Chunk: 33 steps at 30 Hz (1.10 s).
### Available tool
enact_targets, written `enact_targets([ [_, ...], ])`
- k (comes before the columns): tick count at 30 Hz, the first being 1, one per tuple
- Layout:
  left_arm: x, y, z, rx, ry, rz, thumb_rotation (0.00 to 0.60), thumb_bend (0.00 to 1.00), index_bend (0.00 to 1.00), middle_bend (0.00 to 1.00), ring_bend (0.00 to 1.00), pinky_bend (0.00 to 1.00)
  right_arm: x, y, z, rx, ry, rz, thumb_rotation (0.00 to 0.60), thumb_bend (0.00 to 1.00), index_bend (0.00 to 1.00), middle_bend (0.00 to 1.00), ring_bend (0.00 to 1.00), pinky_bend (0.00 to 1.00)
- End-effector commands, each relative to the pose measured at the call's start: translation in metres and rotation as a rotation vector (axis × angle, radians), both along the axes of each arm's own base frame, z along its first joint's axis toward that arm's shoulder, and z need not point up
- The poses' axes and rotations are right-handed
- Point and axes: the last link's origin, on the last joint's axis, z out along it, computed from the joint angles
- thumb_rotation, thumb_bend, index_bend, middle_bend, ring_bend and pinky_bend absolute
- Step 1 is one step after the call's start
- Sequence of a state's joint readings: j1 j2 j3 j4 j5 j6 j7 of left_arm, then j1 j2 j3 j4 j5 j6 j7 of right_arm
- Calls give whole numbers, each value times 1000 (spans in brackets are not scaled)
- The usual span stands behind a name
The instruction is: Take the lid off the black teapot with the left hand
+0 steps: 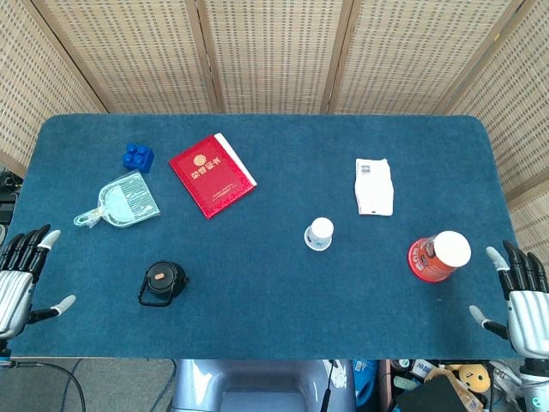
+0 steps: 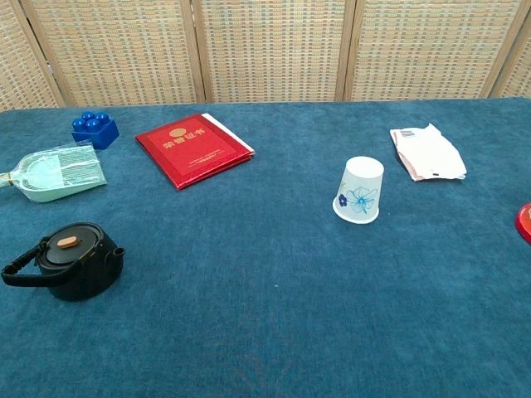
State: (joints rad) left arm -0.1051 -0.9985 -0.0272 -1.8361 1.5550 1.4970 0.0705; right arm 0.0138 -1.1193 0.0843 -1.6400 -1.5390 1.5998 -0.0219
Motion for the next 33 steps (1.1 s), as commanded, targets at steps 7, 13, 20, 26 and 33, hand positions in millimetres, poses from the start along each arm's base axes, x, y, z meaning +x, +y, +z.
enact_targets([
  [7,1,3,-7,-45,-9,2,600,170,0,0,0,0,0,0,1,4,-12,-1,600,0,0,0,0,0],
  [13,8,27,-34,-159,-64,20,600,174,132,0,0,0,-1,-1,0,10,-14,-8,600,0,0,0,0,0],
  [20,22,55,-72,-275,-76,66,600,211,375,0,0,0,-3,-2,2,12,-26,-19,600,0,0,0,0,0],
  [26,25,61,-95,-270,-69,121,600,289,451,0,0,0,-5,-2,5,12,-38,-24,600,0,0,0,0,0],
  [33,30,71,-113,-284,-72,160,600,374,453,0,0,0,-6,-3,4,24,-41,-25,600,0,0,0,0,0],
])
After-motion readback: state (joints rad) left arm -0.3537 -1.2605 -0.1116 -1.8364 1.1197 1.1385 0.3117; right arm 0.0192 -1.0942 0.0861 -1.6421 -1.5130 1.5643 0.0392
